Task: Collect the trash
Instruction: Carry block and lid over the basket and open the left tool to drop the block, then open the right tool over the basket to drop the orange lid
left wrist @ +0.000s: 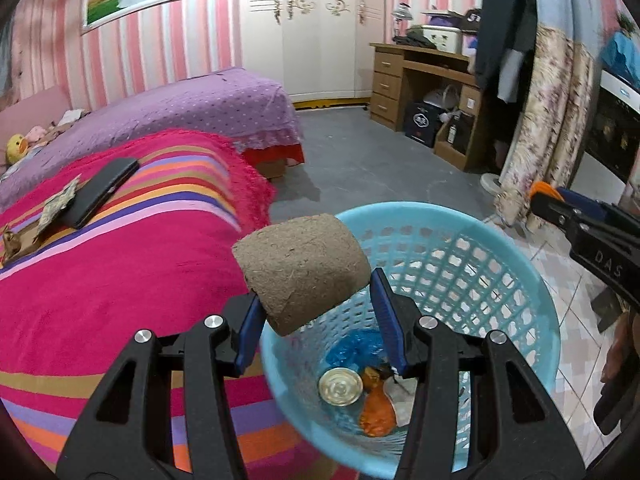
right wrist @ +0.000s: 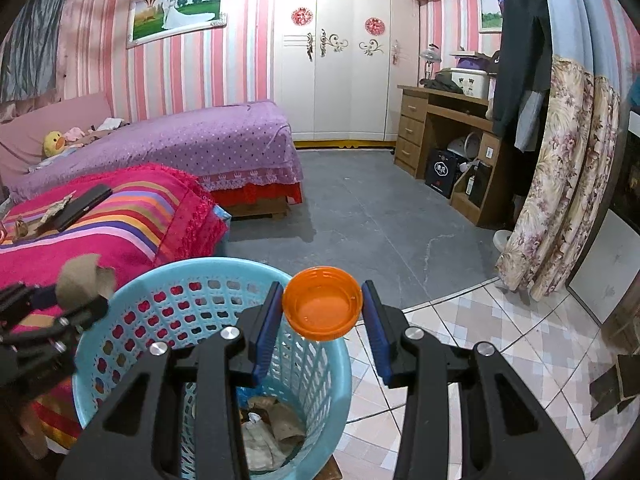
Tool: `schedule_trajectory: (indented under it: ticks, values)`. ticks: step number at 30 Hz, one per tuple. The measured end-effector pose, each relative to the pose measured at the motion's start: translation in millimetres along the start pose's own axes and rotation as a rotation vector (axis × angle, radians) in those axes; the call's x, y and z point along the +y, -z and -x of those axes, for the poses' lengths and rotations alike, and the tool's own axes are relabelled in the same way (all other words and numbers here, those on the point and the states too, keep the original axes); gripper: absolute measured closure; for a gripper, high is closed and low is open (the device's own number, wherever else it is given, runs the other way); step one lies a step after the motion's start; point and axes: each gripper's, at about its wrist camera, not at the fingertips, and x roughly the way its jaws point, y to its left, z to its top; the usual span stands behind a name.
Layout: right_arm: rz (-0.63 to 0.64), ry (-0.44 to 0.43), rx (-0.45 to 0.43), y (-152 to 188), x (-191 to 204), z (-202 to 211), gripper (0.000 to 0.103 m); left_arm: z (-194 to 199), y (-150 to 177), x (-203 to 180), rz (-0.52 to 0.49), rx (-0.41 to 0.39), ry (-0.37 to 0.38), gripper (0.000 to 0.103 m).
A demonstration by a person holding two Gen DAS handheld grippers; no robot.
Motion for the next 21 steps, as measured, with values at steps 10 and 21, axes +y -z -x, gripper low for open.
schedule_trajectory:
  ticks: [10,21]
  values:
    - [-0.003,-0.011,0.003,1.3,5.7,-1.9,0.063,-2.0,-3.6,4.7,-0.004,0.002,0.009,0.023]
    - [0.000,-0.025,0.014,2.5,15.7,-7.6,0.063,1.1,-8.8,45.3,0.036,-0.019,-0.085,0.013]
